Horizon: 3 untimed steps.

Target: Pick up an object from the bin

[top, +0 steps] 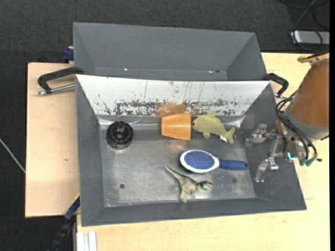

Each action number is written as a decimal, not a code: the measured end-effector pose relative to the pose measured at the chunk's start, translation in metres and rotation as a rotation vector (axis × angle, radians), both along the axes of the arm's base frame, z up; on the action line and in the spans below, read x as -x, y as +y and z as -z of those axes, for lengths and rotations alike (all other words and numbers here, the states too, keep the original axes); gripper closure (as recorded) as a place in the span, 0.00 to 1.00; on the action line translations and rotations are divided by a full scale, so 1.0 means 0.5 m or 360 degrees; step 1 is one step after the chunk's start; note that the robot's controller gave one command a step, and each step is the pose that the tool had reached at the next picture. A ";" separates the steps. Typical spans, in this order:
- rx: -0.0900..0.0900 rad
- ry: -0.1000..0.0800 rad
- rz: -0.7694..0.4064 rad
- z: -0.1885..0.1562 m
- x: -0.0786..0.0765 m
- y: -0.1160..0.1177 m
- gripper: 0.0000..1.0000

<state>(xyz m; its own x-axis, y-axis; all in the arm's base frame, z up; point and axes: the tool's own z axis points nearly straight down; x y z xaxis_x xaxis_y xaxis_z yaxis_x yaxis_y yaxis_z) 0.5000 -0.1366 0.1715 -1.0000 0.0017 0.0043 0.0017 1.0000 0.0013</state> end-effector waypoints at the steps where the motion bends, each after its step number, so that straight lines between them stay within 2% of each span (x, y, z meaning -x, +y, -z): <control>1: 0.0000 -0.0014 -0.0144 0.203 -0.009 0.080 0.00; 2: 0.0003 -0.0022 -0.0144 0.199 -0.011 0.078 1.00; 3: 0.0006 -0.0028 -0.0161 -0.223 0.003 0.088 1.00</control>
Offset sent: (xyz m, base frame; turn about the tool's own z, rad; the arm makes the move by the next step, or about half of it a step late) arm 0.0026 0.0384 -0.1015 -0.0903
